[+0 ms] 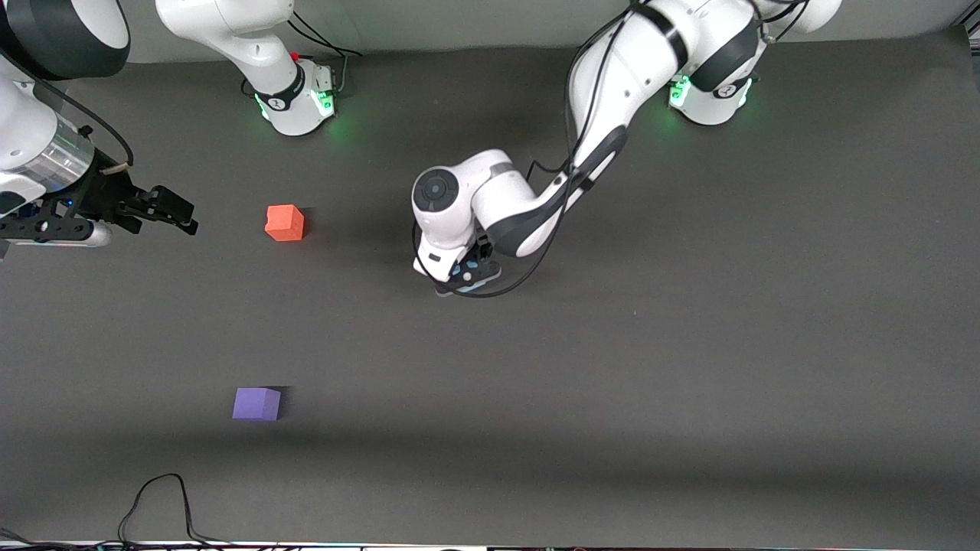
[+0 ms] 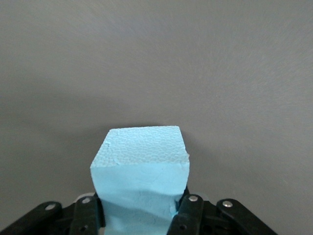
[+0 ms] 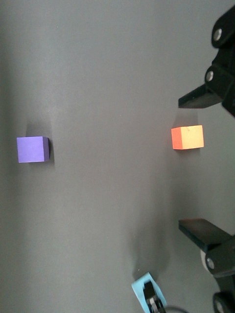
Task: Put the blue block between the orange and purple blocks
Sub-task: 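Hold the blue block at the middle while the right gripper reaches toward it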
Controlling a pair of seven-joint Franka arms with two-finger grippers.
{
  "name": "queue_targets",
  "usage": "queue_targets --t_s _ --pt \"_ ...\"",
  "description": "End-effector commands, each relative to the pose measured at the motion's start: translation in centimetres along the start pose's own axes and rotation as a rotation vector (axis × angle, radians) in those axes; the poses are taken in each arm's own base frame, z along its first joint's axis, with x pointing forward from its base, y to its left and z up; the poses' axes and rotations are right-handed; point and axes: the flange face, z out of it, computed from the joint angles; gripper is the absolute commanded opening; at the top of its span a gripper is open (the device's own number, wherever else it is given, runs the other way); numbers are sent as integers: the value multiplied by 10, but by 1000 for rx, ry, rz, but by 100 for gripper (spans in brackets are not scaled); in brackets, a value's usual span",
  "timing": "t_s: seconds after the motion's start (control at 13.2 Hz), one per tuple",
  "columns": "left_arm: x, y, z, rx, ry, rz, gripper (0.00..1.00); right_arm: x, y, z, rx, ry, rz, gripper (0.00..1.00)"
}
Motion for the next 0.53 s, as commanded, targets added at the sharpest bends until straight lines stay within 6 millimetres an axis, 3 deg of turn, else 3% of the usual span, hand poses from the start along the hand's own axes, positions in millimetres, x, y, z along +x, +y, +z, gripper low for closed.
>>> queue_targets --t_s 0.0,0.08,0.15,0.23,0.3,0.45 --pt "-10 12 22 -17 47 0 16 -3 -1 -1 16 5 0 100" --pt "-10 11 24 -15 47 0 36 -3 -1 -2 18 6 1 100" --pt "-9 11 23 -14 46 2 97 -3 -3 0 17 3 -2 100" --pt "-3 9 13 -1 50 3 100 -3 -4 0 17 3 -5 100" --pt "12 4 -10 12 60 -11 100 -3 -9 -1 17 6 -16 100" --pt "64 -22 -73 54 32 -4 100 -4 -27 0 14 4 -48 100"
